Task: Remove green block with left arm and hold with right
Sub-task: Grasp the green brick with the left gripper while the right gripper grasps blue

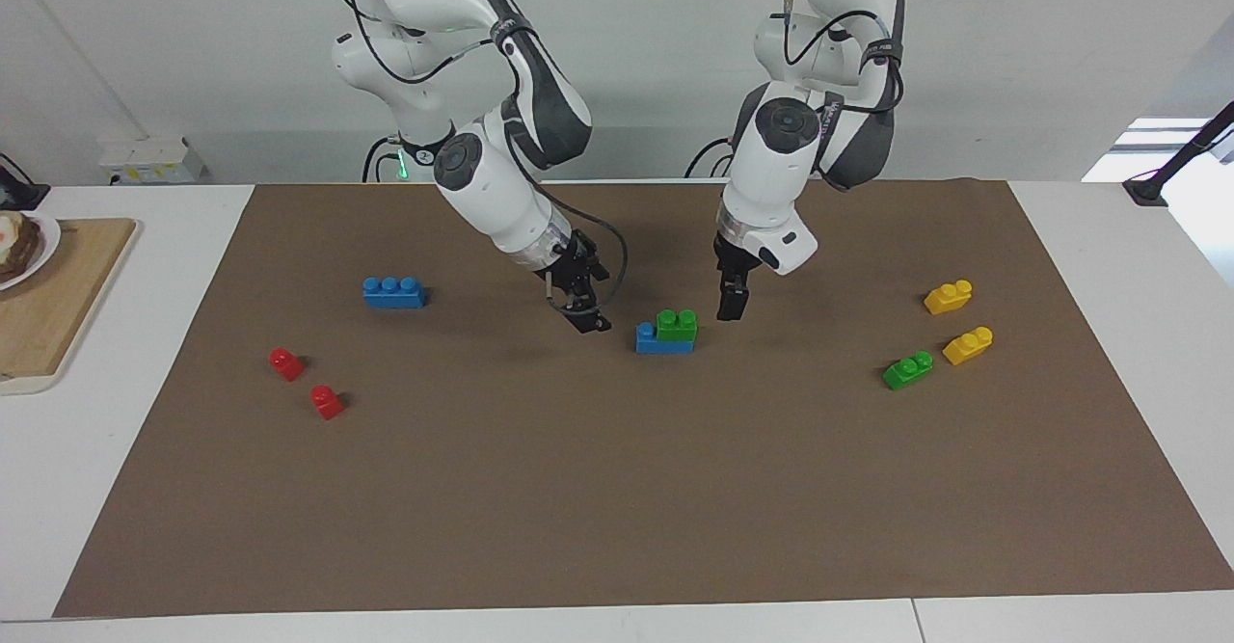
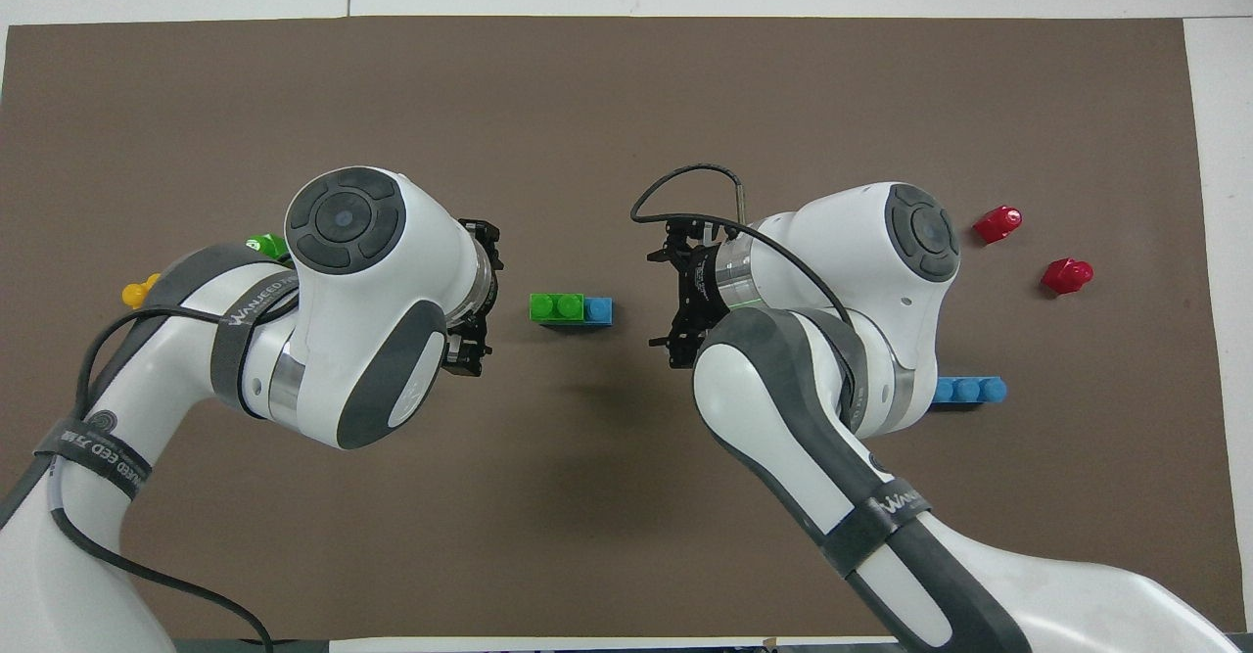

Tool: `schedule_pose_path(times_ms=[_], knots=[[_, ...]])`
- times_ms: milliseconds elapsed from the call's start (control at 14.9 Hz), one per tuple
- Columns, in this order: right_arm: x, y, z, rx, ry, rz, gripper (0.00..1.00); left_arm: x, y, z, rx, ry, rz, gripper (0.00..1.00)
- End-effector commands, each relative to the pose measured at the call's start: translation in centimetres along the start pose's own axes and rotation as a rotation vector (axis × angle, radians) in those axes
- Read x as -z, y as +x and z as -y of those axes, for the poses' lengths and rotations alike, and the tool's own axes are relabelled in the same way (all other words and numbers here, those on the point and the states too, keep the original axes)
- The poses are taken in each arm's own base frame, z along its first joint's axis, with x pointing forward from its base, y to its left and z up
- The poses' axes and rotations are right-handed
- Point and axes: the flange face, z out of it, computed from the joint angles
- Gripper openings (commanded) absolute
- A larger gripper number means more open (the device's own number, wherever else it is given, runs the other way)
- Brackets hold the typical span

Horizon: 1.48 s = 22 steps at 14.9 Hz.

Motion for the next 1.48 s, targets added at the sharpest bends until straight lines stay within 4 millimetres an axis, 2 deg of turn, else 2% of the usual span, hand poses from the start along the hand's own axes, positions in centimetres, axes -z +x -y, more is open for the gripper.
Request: schedule_pose_path(times_ms=[0, 134, 336, 403, 605, 739, 1076, 1143, 1345, 1412], knots=[[-1.8, -0.2, 0.0, -0.026, 0.024, 0.016, 0.99, -0.5, -0.5, -0.9, 0.056, -0.011, 0.0, 1.0], [-2.5, 0.1, 0.4, -0.046, 0.027, 0.024, 0.99, -1.3, -1.1, -1.0, 0.104, -0.001, -0.001, 1.0], [-5.3, -0.2, 0.4, -0.045, 0.053, 0.014, 0.99, -3.0, -2.5, -3.8, 0.168, 0.012, -0.007, 1.0], [-5.5, -0.3, 0.6, -0.052, 0.062, 0.021, 0.99, -3.6, -3.9, -4.0, 0.168, 0.014, -0.009, 1.0], [-6.1, -0.3, 1.1, -0.057, 0.078, 0.023, 0.99, -3.6, -4.1, -4.5, 0.182, 0.005, -0.006, 1.0], [-7.6, -0.9, 0.5, -0.046, 0.079, 0.016, 0.99, -3.8, -4.0, -4.5, 0.183, 0.0, -0.006, 1.0], [-8.4, -0.7, 0.6, -0.052, 0.103, 0.013, 0.99, -5.3, -4.1, -3.4, 0.179, 0.042, -0.026, 1.0], [-9.1, -1.3, 0.1, -0.04, 0.1, 0.01, 0.99, -5.3, -4.1, -3.4, 0.182, 0.043, -0.027, 1.0], [-10.2, -1.1, 0.0, -0.037, 0.112, -0.001, 0.99, -5.7, -4.9, -2.5, 0.178, 0.059, -0.035, 1.0], [-10.8, -1.6, -0.5, -0.026, 0.104, -0.004, 0.99, -5.7, -4.9, -2.6, 0.191, 0.053, -0.033, 1.0]])
